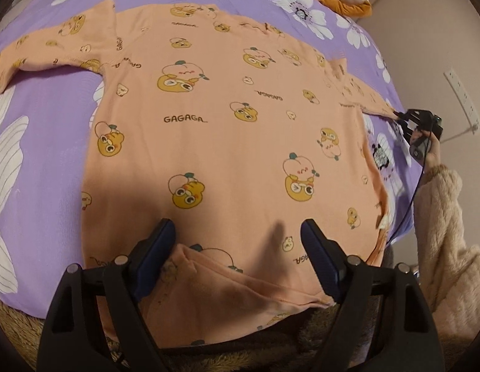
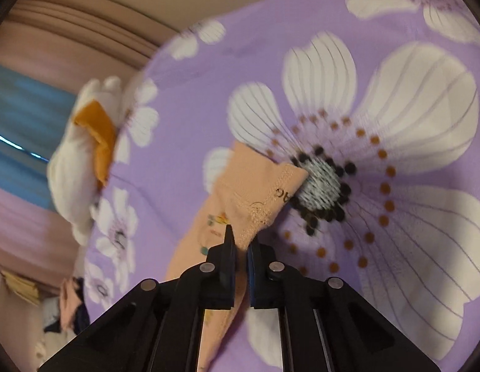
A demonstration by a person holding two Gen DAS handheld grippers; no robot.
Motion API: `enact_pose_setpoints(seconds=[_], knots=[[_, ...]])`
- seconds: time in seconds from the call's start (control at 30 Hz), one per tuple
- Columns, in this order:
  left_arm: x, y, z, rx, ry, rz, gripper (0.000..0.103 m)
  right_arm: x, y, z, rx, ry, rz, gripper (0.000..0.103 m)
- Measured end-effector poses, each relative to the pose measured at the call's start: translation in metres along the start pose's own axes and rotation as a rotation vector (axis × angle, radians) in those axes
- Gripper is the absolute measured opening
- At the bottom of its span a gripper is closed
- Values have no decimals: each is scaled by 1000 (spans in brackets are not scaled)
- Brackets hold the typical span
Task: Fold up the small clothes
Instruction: 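Grasp the peach onesie's sleeve cuff with the right tool and lift, then lay the held sleeve across the onesie body and open the right tool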
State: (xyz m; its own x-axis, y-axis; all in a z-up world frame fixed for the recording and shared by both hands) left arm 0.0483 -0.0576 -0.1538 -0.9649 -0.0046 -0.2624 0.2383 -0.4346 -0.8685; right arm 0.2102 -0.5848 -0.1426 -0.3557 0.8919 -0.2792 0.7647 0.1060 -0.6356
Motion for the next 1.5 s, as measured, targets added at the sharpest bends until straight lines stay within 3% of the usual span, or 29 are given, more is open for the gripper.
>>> enact_pose_setpoints(seconds=[0.17,0.53,0.9,1.03,1.23,1.5], knots=[[-15,-15,1,-30,22,65,82,-3,-41,-43,80,-195,103,6],[-43,-44,-33,-67,-103,174,82,30,-96,-157,-30,-505,218,6],[-51,-61,-43,-107,-135,228,83,145,-98,-260,-211,-818,84,5],[-51,-65,-48,-99,-146,238,83,196,-89,-287,-236,-945,26,5],[-49,-72,-58,-105,-156,255,83,264,-52,-297,-241,-1035,-109,5],[-44,-75,-76,-104,-200,257,83,356,-7,-279,-171,-1151,-259,5]])
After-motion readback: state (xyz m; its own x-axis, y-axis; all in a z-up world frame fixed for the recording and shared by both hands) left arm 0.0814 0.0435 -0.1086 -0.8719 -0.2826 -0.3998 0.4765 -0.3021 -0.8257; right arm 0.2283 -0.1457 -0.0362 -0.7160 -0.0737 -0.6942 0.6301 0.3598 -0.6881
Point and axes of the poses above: each gripper's, at about its wrist camera, not at the fingertips, and y roughly the way its jaws point, z to its right, x to its underside, the point moved 5 cm from there along y, roughly the way its jaws point, and after that the axes turned 5 degrees about -z, right-handed, at the moved point
